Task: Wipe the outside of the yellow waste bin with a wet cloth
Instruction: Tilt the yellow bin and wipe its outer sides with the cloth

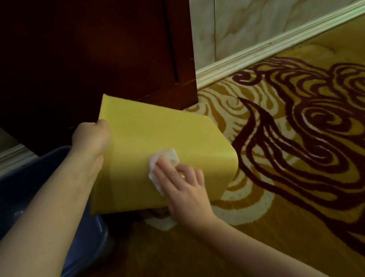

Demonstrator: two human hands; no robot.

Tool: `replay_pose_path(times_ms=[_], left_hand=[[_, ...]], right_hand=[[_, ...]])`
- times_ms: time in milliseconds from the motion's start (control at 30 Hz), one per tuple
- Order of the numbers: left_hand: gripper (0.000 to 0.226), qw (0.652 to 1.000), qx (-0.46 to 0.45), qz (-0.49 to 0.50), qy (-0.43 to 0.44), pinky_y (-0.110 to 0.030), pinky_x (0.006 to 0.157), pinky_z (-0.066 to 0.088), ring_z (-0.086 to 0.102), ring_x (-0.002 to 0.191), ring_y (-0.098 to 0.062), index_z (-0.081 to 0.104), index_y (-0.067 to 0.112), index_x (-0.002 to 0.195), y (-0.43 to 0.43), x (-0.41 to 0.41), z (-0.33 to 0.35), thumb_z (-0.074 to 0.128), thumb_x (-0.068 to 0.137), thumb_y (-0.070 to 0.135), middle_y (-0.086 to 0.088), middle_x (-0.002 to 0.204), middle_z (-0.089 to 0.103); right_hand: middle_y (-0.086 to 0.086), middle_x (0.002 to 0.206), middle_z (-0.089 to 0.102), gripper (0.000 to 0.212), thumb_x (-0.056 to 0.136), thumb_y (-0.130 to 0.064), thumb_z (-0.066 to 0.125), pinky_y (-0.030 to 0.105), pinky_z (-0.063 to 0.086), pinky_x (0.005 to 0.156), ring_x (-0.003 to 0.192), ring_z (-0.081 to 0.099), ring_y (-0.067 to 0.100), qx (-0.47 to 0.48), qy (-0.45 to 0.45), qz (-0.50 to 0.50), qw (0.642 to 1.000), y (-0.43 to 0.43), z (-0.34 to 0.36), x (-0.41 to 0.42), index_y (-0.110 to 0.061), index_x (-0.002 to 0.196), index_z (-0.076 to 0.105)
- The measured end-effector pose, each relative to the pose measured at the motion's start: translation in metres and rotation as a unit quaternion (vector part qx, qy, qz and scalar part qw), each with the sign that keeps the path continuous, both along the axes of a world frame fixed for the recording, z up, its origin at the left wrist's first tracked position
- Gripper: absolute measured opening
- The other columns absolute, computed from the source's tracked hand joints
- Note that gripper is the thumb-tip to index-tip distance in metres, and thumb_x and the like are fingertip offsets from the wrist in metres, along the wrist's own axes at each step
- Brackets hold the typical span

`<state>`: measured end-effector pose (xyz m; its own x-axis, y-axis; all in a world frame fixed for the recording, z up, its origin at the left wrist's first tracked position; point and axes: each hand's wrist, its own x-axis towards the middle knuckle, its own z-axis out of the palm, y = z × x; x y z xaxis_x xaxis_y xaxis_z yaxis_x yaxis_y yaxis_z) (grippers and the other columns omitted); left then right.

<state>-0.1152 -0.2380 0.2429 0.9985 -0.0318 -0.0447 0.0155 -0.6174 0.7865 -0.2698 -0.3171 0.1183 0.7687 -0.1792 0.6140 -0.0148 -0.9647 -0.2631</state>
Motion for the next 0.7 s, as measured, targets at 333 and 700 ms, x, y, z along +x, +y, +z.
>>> replay_pose_path(times_ms=[333,700], left_hand=[[0.027,0.999,-0.027,0.043,0.013,-0.028,0.047,0.033,0.044,0.057,-0.017,0.053,0.006,0.087,0.002,0.003,-0.002,0.040,0.096,0.027,-0.005,0.068,0.046],[0.039,0.955,0.019,-0.259,-0.145,-0.029,0.051,0.033,0.046,0.058,-0.023,0.056,-0.004,0.080,0.003,-0.021,0.011,0.040,0.096,0.028,-0.012,0.065,0.050]], right_hand=[[0.015,0.134,0.052,0.058,0.081,-0.004,0.063,0.047,0.041,0.080,0.100,0.049,0.036,0.117,0.067,-0.248,0.959,-0.092,-0.050,-0.038,-0.007,0.134,0.040],[0.003,0.091,0.062,0.027,0.090,-0.003,0.045,0.029,0.040,0.084,0.086,0.051,0.019,0.316,-0.083,-0.238,0.915,-0.105,0.007,-0.012,-0.008,0.112,0.060]])
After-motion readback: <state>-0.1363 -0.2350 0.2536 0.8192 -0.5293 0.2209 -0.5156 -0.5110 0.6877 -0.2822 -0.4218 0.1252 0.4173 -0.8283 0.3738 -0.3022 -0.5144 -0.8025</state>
